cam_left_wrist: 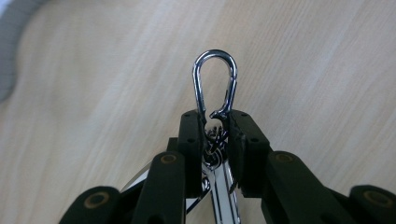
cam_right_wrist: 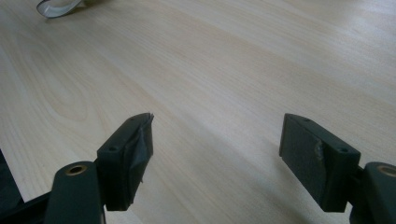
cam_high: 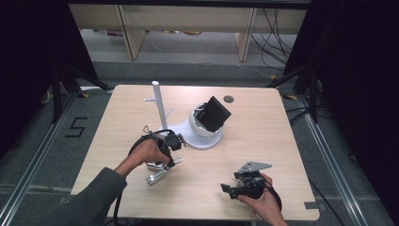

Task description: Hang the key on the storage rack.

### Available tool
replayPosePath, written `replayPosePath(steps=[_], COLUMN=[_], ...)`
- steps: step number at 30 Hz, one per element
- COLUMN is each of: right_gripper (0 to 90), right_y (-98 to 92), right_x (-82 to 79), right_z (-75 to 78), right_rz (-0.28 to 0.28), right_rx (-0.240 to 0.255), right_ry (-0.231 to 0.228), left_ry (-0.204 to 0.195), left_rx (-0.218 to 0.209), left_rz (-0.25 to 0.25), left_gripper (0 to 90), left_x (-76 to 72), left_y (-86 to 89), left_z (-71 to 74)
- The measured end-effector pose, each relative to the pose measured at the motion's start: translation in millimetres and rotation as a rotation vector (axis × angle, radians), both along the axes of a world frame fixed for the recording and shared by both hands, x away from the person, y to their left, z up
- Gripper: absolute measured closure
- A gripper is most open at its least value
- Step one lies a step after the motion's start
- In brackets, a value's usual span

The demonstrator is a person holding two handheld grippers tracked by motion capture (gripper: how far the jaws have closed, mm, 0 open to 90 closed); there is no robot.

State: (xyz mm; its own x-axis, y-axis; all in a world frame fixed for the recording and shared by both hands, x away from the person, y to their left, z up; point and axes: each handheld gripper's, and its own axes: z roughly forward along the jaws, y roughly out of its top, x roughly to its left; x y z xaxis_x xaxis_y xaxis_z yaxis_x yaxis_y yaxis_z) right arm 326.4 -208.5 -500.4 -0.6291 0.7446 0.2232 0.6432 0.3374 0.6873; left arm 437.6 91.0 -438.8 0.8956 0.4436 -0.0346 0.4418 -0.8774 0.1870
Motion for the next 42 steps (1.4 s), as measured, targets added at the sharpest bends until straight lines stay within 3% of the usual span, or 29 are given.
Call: replayPosePath(steps=[6, 8, 14, 30, 37, 42], right_gripper=[26.9, 26.9, 26.9, 26.9, 26.9, 26.9], right_y=[-0.4, -1.2, -0.6, 0.7, 0.3, 0.6], right_x=[0.5, 0.8, 0.6, 1.2, 1.8, 1.3], right_z=[-0.3, 0.0, -0.2, -2.3, -2.0, -2.5], right_rz=[0.003, 0.014, 0.012, 0.021, 0.022, 0.02], right_rx=[-0.007, -0.02, -0.02, -0.01, -0.018, -0.02], right_ry=[-0.001, 0.009, 0.013, 0.021, 0.027, 0.026], left_ry=[-0.049, -0.068, -0.09, -0.151, -0.185, -0.206], left_rx=[-0.039, -0.033, -0.059, -0.06, -0.072, -0.065], left_rz=[0.051, 0.066, 0.101, 0.208, 0.253, 0.272], left_gripper=[75.1, 75.1, 75.1, 75.1, 75.1, 75.0], left_x=[1.2, 1.3, 0.8, 6.7, 19.4, 28.0], left_y=[22.6, 30.9, 50.1, 101.0, 110.9, 114.5], left_z=[31.4, 42.9, 69.4, 119.2, 141.4, 148.5])
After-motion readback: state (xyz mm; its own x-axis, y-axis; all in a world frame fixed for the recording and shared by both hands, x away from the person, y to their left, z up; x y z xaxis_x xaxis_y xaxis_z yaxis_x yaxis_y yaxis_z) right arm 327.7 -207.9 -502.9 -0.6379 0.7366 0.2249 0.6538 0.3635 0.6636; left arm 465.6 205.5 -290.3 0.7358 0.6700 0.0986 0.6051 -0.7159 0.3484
